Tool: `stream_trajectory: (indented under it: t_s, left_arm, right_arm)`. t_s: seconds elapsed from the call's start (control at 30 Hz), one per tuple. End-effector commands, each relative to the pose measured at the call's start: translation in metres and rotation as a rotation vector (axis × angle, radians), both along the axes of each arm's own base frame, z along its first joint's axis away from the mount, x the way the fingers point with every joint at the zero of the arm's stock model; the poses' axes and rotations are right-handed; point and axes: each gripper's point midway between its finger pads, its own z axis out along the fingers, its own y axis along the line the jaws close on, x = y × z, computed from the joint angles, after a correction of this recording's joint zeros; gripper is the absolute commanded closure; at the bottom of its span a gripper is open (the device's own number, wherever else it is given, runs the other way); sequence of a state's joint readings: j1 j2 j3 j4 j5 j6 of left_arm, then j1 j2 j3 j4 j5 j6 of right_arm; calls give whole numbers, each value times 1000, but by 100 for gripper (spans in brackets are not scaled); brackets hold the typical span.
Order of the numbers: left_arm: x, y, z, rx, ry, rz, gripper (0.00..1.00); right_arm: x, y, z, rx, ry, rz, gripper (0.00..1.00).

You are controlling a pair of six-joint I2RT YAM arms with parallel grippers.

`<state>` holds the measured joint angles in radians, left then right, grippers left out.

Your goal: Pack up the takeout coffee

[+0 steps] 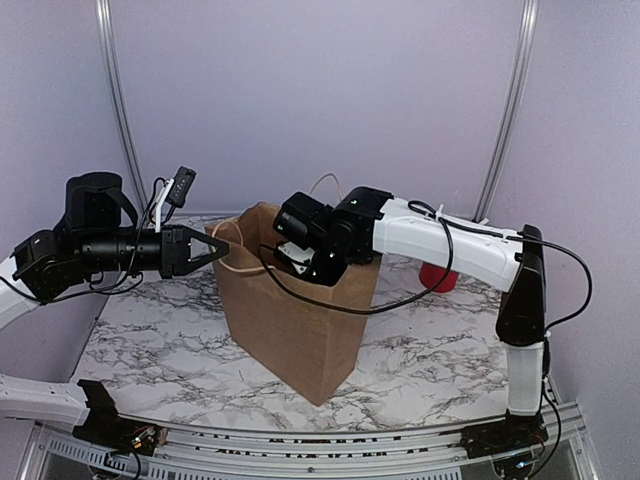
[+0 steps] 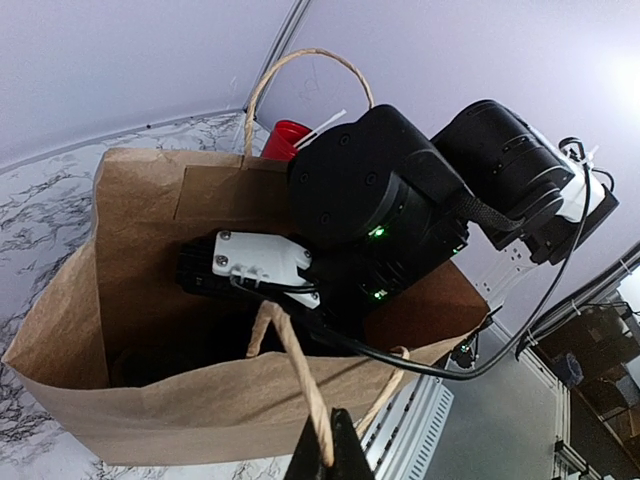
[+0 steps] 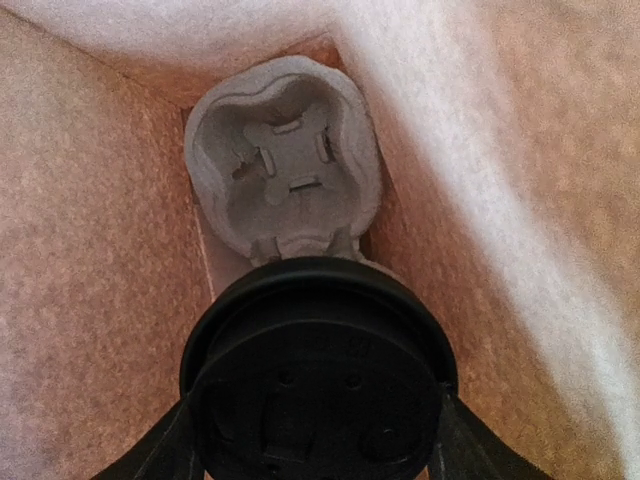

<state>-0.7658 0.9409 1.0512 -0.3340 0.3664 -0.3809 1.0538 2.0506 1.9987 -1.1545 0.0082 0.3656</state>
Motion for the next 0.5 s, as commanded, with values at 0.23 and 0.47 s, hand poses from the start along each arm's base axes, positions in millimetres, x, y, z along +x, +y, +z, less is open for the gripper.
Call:
stream_trajectory:
  t_s: [0.23, 0.47]
  left_arm:
    - [7, 1, -10, 33, -9, 31, 100]
    - [13, 3, -14, 60, -8, 58, 100]
  right_arm:
    - [-8, -2, 26, -47, -8, 12, 51]
    - [-20, -6, 31, -47, 24, 27, 51]
